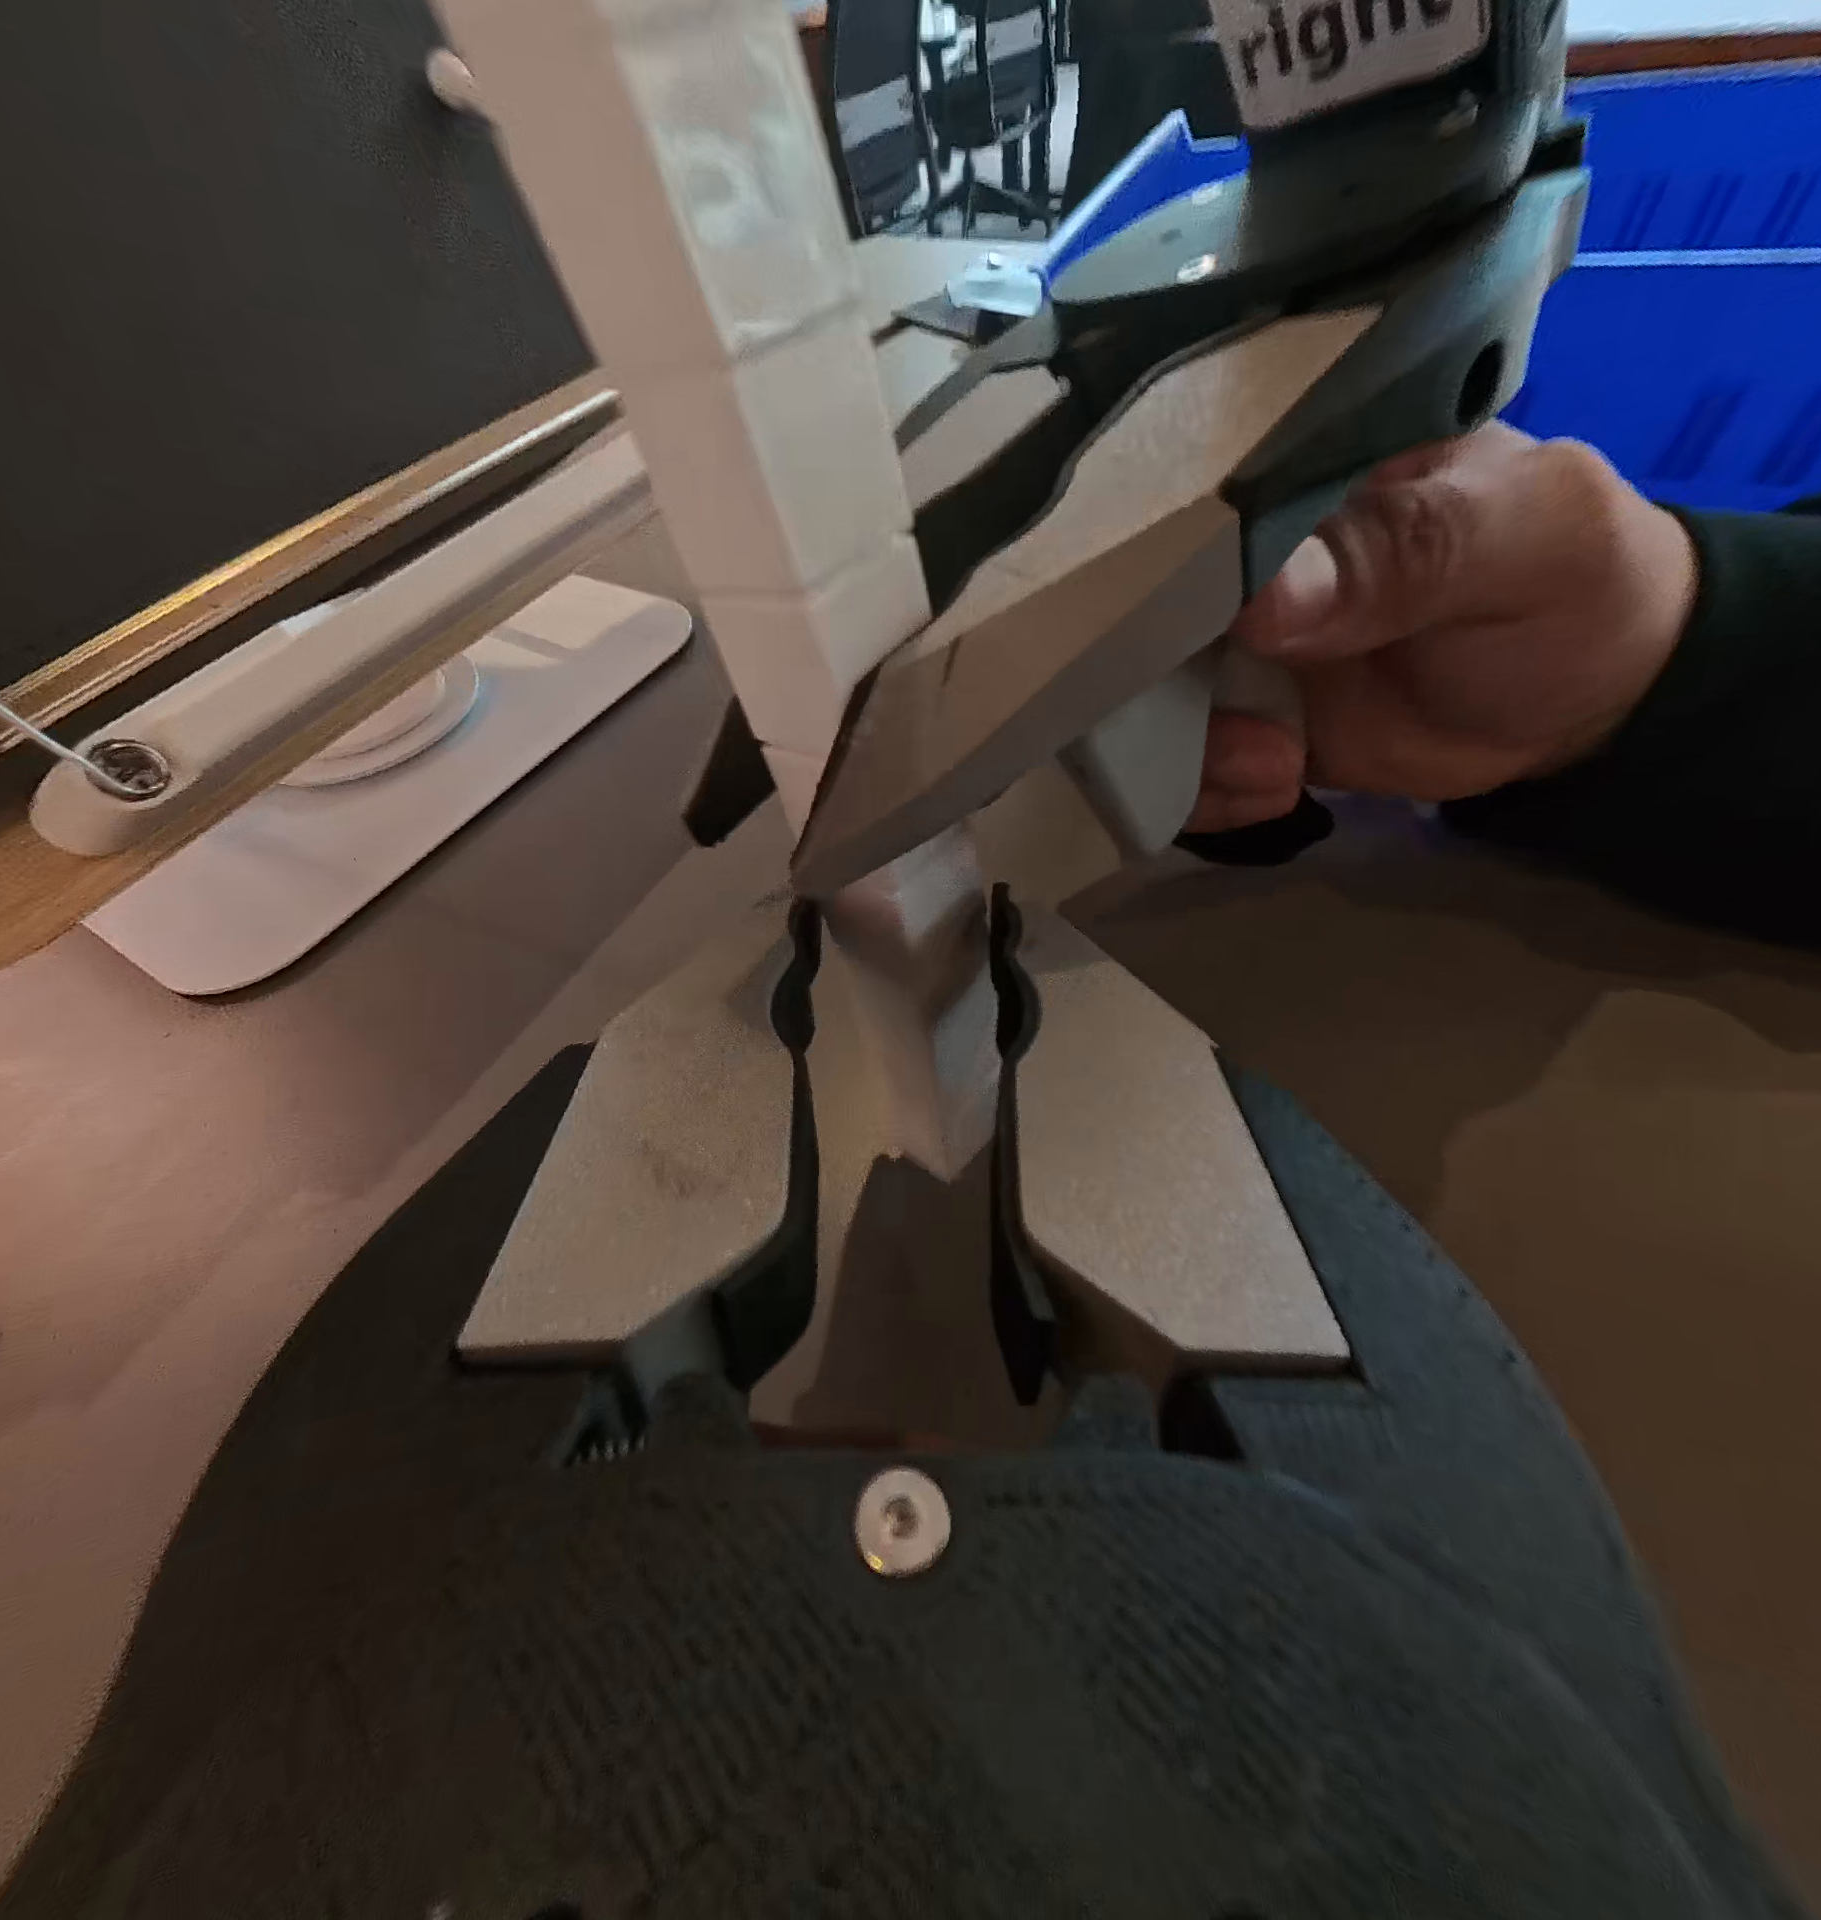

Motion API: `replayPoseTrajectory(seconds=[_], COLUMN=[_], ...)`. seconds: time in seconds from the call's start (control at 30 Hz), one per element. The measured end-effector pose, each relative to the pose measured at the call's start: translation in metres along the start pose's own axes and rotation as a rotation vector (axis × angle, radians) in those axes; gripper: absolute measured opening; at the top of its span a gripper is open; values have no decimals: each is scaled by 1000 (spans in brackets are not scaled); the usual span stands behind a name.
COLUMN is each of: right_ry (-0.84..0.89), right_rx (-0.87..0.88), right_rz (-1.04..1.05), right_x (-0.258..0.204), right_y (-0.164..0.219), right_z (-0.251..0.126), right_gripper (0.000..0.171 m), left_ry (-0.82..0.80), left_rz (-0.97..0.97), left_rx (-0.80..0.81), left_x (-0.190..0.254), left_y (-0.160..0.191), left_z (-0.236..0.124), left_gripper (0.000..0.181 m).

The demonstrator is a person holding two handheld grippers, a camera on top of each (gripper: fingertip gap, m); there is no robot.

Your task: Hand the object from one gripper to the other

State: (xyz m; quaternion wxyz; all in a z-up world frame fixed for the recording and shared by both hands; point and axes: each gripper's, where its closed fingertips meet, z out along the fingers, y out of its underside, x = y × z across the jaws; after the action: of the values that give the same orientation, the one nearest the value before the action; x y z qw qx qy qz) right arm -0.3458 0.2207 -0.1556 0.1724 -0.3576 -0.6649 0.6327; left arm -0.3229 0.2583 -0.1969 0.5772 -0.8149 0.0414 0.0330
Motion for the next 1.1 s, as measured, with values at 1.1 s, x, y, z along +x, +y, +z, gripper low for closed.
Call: replayPoseTrajectory(seconds=[1.1], right_ry=[149], right_rx=[178], right_rz=[55], right_x=[18], right_y=[-34], right_z=[-25], right_gripper=[19], left_ry=[365], left_rz=[-143], left_rx=[36], left_x=[19], left_y=[-13], left_z=[17], left_gripper=[50])
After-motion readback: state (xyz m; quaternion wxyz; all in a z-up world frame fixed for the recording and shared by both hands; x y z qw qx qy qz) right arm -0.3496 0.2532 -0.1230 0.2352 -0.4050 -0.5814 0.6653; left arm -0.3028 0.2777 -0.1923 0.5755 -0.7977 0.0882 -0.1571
